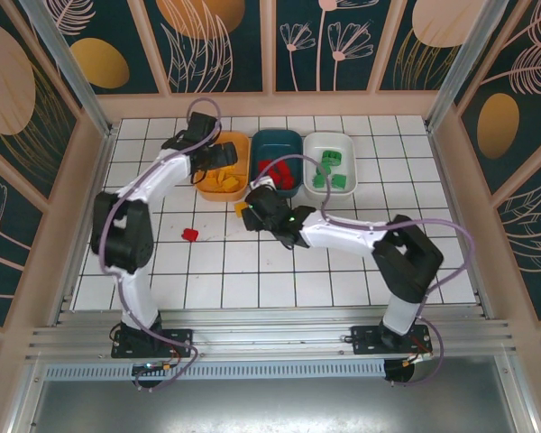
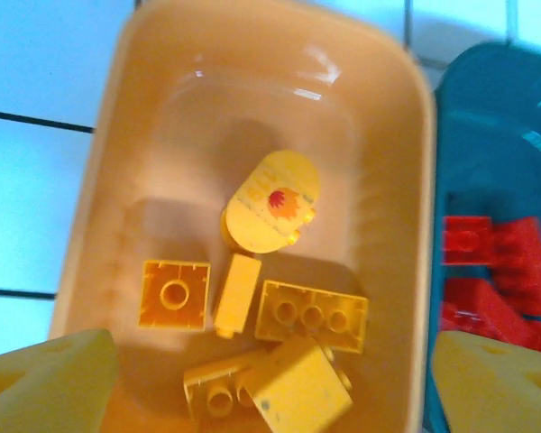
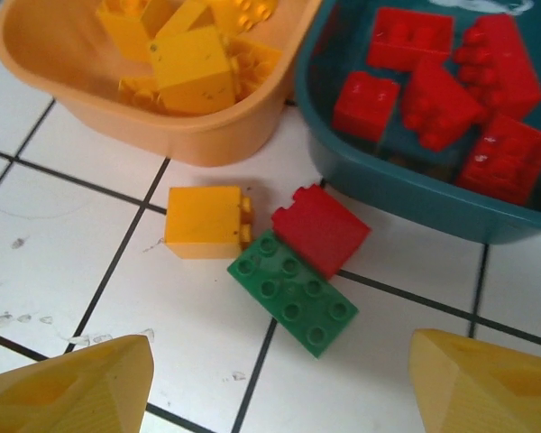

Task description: Sort the legos into containers by color

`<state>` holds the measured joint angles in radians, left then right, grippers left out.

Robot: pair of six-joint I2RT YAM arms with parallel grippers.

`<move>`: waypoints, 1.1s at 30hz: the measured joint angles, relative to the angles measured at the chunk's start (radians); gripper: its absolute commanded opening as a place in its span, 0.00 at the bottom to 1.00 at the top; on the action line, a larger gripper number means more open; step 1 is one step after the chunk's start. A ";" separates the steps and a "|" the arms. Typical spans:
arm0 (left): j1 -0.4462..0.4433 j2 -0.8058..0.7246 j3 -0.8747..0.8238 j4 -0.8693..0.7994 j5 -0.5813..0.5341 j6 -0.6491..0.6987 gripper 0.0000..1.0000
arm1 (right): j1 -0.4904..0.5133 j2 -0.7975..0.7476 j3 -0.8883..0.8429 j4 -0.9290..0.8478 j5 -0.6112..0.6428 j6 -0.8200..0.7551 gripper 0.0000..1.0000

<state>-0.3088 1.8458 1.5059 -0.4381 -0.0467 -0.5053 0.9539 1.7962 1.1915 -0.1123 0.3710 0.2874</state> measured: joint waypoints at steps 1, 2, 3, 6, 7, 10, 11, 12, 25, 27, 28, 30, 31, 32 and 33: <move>0.003 -0.079 -0.078 0.028 0.003 -0.015 0.98 | 0.004 0.036 0.027 -0.002 0.003 -0.015 0.76; 0.008 -0.165 -0.163 0.057 0.006 -0.033 0.98 | 0.006 0.068 0.051 -0.005 0.003 -0.024 0.76; 0.014 -0.241 -0.237 0.081 0.008 -0.051 0.98 | 0.008 0.097 0.076 -0.009 0.005 -0.032 0.76; 0.042 -0.467 -0.462 0.153 0.013 -0.108 0.98 | 0.010 0.177 0.155 -0.019 0.006 -0.059 0.76; 0.053 -0.539 -0.537 0.169 0.013 -0.124 0.99 | 0.010 0.205 0.187 -0.024 0.007 -0.068 0.76; 0.072 -0.695 -0.700 0.175 0.006 -0.148 0.99 | 0.010 0.281 0.282 -0.039 0.029 -0.073 0.76; 0.074 -0.738 -0.737 0.166 0.003 -0.149 0.99 | 0.010 0.306 0.315 -0.049 0.038 -0.071 0.76; 0.074 -0.776 -0.765 0.155 -0.003 -0.150 0.99 | 0.009 0.323 0.336 -0.053 0.045 -0.069 0.76; 0.074 -0.887 -0.784 0.108 -0.036 -0.151 0.98 | 0.000 0.416 0.424 -0.141 0.066 -0.015 0.72; 0.074 -0.869 -0.778 0.109 -0.031 -0.154 0.99 | -0.002 0.419 0.424 -0.140 0.067 -0.015 0.68; 0.074 -0.861 -0.776 0.109 -0.027 -0.155 0.99 | -0.002 0.419 0.424 -0.139 0.066 -0.014 0.65; 0.074 -0.848 -0.776 0.112 -0.023 -0.156 0.98 | -0.004 0.419 0.424 -0.138 0.066 -0.013 0.60; 0.074 -0.843 -0.776 0.112 -0.020 -0.158 0.99 | -0.004 0.419 0.424 -0.138 0.065 -0.013 0.58; 0.074 -0.839 -0.776 0.113 -0.020 -0.159 0.98 | -0.005 0.419 0.424 -0.135 0.061 -0.012 0.58; 0.074 -0.836 -0.776 0.113 -0.020 -0.159 0.98 | -0.006 0.419 0.424 -0.131 0.053 -0.012 0.58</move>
<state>-0.2344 1.0100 0.7300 -0.3256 -0.0669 -0.6640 0.9478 2.2154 1.6154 -0.2432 0.4244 0.2756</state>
